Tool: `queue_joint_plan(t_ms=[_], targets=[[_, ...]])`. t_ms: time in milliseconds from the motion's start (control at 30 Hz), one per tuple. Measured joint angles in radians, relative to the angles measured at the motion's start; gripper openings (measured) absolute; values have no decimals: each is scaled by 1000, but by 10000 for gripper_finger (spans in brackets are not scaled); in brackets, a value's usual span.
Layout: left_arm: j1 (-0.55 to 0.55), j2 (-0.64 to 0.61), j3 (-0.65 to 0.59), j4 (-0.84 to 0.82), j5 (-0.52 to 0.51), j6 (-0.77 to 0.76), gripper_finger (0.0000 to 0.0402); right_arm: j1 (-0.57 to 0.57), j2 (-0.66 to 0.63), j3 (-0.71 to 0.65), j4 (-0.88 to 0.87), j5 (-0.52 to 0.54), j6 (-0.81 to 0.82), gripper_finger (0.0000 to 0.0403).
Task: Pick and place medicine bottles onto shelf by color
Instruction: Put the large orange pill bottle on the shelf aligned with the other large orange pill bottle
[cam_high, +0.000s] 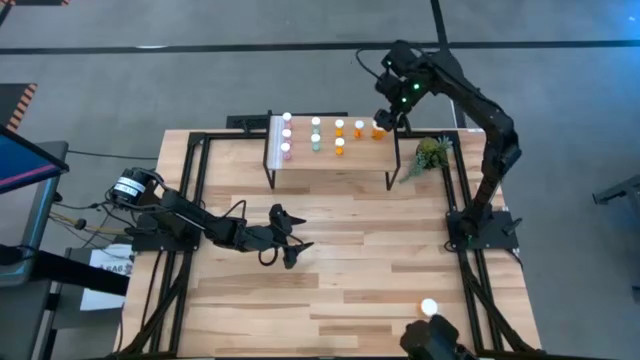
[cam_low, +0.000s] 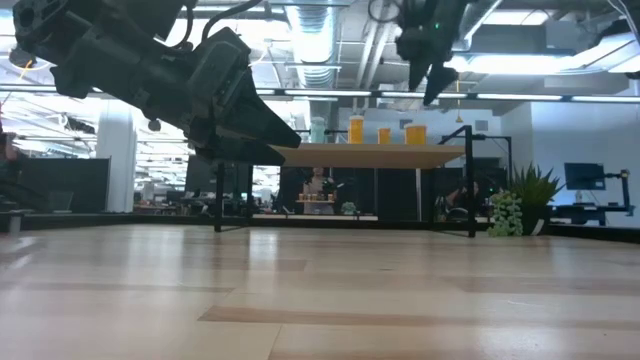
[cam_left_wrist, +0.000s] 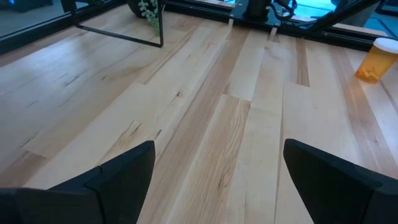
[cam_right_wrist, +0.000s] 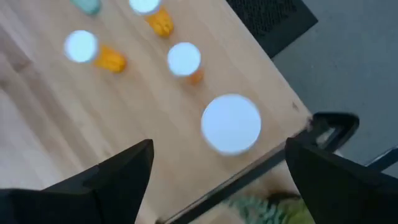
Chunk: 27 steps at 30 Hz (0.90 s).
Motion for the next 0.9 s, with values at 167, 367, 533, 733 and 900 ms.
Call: queue_joint_plan(t_ms=[167, 367, 533, 733, 900], targets=[[0, 0, 0, 0, 1, 0, 344, 28, -7, 96, -117, -1, 90, 385], [0, 0, 0, -4, 3, 0, 344, 159, -120, 77, -159, -3, 106, 386], [0, 0, 0, -3, 0, -10, 344, 328, -248, 34, -109, -3, 153, 385], [-1, 0, 0, 7, -21, -17, 344, 575, -404, -115, -28, 49, 296, 386], [-22, 0, 0, 66, -35, 43, 344, 744, -495, -272, -20, 100, 346, 385]])
